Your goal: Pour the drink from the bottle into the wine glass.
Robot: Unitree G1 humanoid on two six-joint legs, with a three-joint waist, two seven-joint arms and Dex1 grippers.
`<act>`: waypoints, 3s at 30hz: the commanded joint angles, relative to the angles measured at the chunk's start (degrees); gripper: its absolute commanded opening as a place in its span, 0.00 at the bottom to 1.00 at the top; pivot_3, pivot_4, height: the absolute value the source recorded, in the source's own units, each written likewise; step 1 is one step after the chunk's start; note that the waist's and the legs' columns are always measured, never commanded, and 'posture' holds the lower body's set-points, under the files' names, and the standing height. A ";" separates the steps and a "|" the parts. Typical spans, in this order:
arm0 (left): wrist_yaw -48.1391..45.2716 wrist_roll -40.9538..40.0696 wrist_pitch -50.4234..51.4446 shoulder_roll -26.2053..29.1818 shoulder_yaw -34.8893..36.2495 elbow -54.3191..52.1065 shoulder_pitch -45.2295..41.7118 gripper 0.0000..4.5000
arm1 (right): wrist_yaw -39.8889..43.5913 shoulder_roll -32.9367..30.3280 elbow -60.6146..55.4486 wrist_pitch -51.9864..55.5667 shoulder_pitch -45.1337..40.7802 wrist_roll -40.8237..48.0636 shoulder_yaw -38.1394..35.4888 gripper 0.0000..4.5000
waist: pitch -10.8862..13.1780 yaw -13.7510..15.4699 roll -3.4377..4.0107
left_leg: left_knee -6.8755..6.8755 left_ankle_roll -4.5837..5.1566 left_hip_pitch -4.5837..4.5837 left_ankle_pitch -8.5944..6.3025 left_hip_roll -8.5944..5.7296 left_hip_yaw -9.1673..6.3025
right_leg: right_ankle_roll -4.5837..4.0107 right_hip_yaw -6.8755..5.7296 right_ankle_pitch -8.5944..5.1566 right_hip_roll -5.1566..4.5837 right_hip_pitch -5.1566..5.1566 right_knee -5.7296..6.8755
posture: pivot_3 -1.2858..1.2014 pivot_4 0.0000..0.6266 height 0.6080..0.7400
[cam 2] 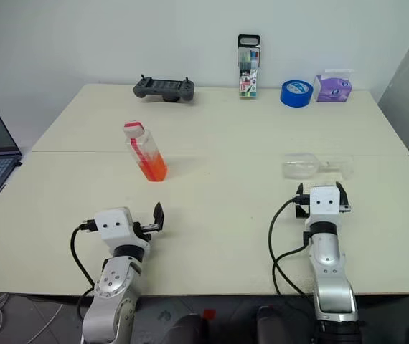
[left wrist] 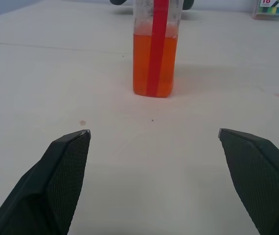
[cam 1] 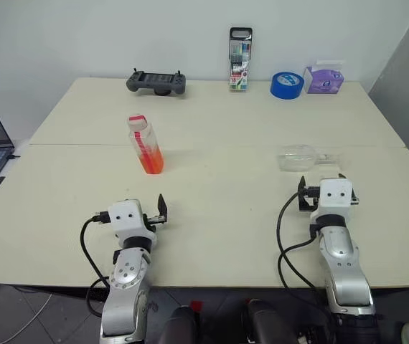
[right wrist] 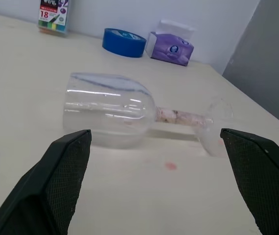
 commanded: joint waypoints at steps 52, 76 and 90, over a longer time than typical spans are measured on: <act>-6.99 -2.31 -4.42 10.00 7.53 25.89 -35.74 0.99 | 31.21 -5.35 -0.33 10.13 -14.46 19.31 12.88 1.00 | 0.08 0.07 -0.15 | 0.14 -0.04 -0.04 0.01 -0.05 -0.17 | -0.15 -0.17 0.25 -0.08 0.03 0.03 | 0.52 0.24 1.00; -10.64 -2.75 -14.43 12.85 7.51 44.29 -44.45 0.99 | 33.51 -5.42 -5.38 13.34 -15.65 23.17 13.79 1.00 | 0.09 0.03 -0.16 | 0.13 -0.03 -0.04 0.01 -0.06 -0.17 | -0.12 -0.31 0.27 -0.22 0.00 0.08 | 0.52 0.24 1.00; -26.37 -8.14 -8.45 15.28 1.62 34.44 -41.84 0.40 | 25.38 -5.55 -13.12 31.75 -27.04 25.05 7.93 1.00 | 0.11 -0.01 -0.14 | 0.13 -0.05 -0.09 0.02 -0.09 -0.15 | -0.13 -0.35 0.27 -0.27 -0.11 0.21 | 0.52 0.24 1.00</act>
